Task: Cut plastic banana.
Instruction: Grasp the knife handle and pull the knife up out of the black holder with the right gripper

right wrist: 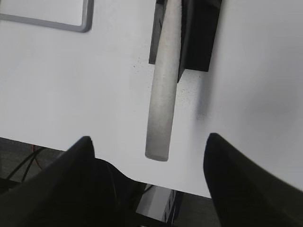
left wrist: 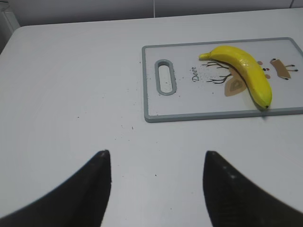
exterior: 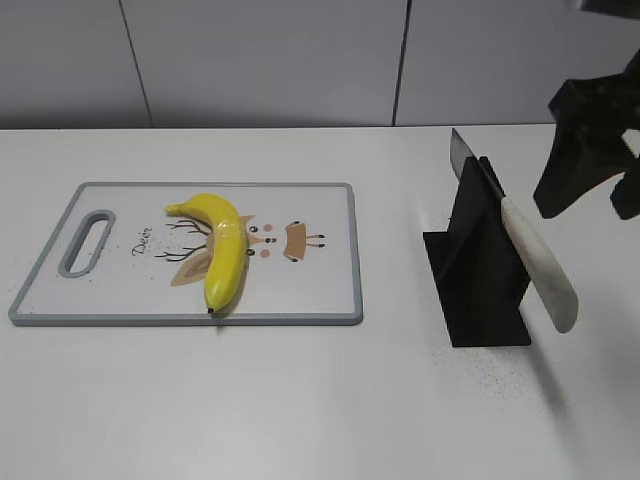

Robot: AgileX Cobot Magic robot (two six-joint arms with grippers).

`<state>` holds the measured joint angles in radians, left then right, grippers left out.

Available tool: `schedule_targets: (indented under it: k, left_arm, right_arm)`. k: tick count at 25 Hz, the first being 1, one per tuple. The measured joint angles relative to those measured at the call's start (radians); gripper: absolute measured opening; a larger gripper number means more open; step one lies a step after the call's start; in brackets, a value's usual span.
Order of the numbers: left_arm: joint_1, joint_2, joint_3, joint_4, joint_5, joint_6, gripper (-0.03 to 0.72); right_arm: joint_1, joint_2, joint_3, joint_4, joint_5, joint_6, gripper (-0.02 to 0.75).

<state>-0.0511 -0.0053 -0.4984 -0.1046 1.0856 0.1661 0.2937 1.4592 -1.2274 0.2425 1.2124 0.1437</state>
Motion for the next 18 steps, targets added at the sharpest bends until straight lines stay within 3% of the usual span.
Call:
schedule_targets:
  k: [11,18]
  left_arm:
    - [0.0,0.0,0.0,0.0,0.0,0.0,0.583]
    - [0.0,0.0,0.0,0.0,0.0,0.0,0.578]
  right_arm:
    - [0.005,0.21,0.0,-0.041,0.001,0.042,0.539]
    - [0.088,0.25,0.0,-0.074,-0.002,0.112,0.538]
